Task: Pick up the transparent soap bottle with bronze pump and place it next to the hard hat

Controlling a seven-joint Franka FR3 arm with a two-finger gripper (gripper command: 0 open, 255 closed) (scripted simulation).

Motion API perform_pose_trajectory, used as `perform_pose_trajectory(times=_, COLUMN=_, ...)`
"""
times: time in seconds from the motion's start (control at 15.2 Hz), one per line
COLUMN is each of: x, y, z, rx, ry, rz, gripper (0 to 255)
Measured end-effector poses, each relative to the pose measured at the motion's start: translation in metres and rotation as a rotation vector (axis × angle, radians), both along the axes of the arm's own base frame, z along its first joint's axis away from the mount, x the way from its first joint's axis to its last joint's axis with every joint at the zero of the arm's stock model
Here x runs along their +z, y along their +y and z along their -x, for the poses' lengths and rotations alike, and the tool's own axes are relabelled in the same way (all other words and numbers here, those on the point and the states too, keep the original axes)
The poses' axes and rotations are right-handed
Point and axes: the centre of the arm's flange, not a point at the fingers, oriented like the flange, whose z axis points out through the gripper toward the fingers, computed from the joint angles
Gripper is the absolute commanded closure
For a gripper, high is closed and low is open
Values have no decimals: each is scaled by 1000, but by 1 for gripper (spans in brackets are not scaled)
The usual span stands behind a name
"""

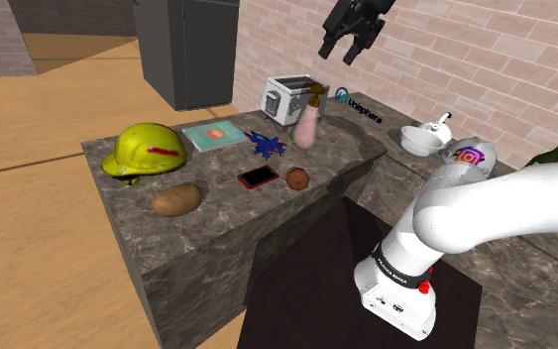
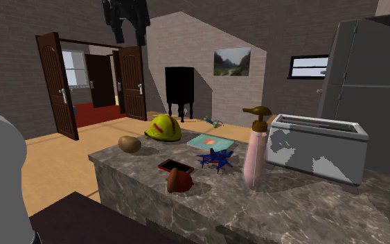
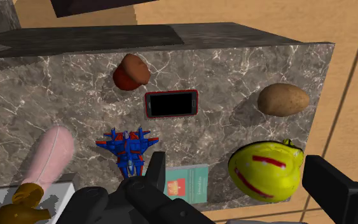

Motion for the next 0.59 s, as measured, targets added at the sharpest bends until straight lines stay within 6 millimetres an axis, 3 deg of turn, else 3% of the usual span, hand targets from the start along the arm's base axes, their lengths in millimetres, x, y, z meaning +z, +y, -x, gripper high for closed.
perform_pose_trajectory(times=0.2, x=-9, y=-14, z=0, rx=12, ry=-13, rz=-1, gripper=0)
perform_pose_trajectory(times=0.59, x=-50, y=-83, z=-6, rx=75, ry=-75, rz=-3, gripper=0)
